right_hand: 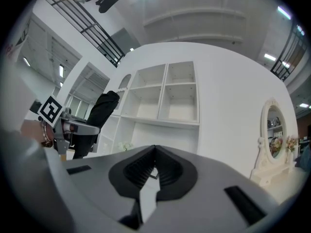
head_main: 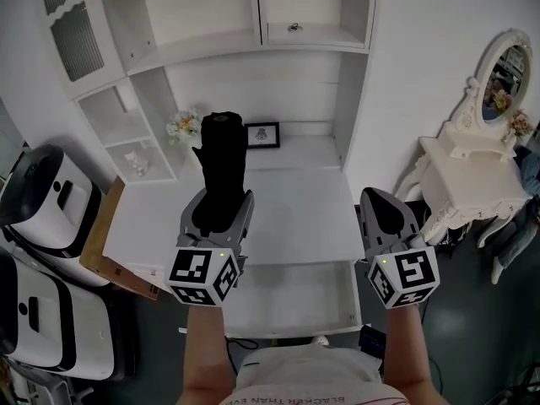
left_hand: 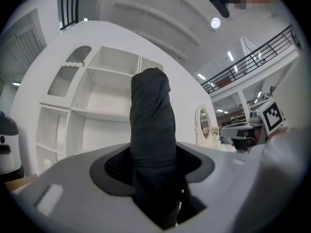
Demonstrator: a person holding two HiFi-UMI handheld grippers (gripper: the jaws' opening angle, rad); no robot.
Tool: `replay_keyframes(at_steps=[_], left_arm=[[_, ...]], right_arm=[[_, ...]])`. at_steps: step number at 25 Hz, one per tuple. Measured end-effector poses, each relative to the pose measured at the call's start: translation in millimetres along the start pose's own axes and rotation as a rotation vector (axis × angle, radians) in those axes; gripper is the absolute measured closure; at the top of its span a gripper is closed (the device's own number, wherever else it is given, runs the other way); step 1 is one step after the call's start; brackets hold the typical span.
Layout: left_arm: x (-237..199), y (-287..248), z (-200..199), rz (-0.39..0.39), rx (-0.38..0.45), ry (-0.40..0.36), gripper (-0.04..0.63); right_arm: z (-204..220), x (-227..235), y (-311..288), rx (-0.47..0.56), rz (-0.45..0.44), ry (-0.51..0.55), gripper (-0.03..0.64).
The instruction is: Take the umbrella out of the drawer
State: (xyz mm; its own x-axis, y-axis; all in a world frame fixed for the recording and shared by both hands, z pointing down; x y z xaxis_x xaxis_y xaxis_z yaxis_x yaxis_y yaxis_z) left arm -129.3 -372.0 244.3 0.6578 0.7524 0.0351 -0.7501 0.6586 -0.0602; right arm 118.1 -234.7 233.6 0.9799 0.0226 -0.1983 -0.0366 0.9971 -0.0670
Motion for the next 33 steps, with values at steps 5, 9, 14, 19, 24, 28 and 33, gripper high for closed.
replay_keyframes(at_steps=[5, 9, 14, 19, 24, 28, 33], left_arm=[[-5.7, 12.2, -19.4, -0.038, 0.101, -0.023, 0.337], [-4.2, 18.7, -28.8, -0.055, 0.153, -0.041, 0.337], [-2.1, 23.0, -31.5, -0.043, 0.173, -0.028, 0.336], [-3.8, 25.2, -32.2, -0.039, 0.185, -0.024, 0.336], [-2.6, 26.8, -33.1, -0.045, 0.181, -0.019, 0.336], [-2.1, 28.3, -34.3, -0.040, 0.173, -0.023, 0.336], [0.5, 30.6, -36.5, -0.042, 0.182, -0.014, 0.336]], right_arm=[[-9.2, 0.8, -3.7, 0.033, -0.001, 0.012, 0.609], [-17.1, -2.6, -6.6, 0.044, -0.004, 0.024, 0.611], [-21.8, -7.7, -9.8, 0.047, -0.004, 0.037, 0.609], [-21.9, -10.0, -9.6, 0.051, 0.000, 0.033, 0.609], [-19.6, -10.0, -7.3, 0.048, 0.003, 0.021, 0.609], [-19.7, -10.9, -7.4, 0.045, 0.001, 0.014, 0.610], [-20.3, -11.3, -6.8, 0.047, -0.006, 0.018, 0.611]])
Point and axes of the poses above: the fingertips, and each gripper's own axes: y backward along the fingers, x to its right, z out of its underside, the point moved 7 cm from there along y, backward along the fingers, and after that the axes turned 8 degrees about -x, right-handed, at the moved point
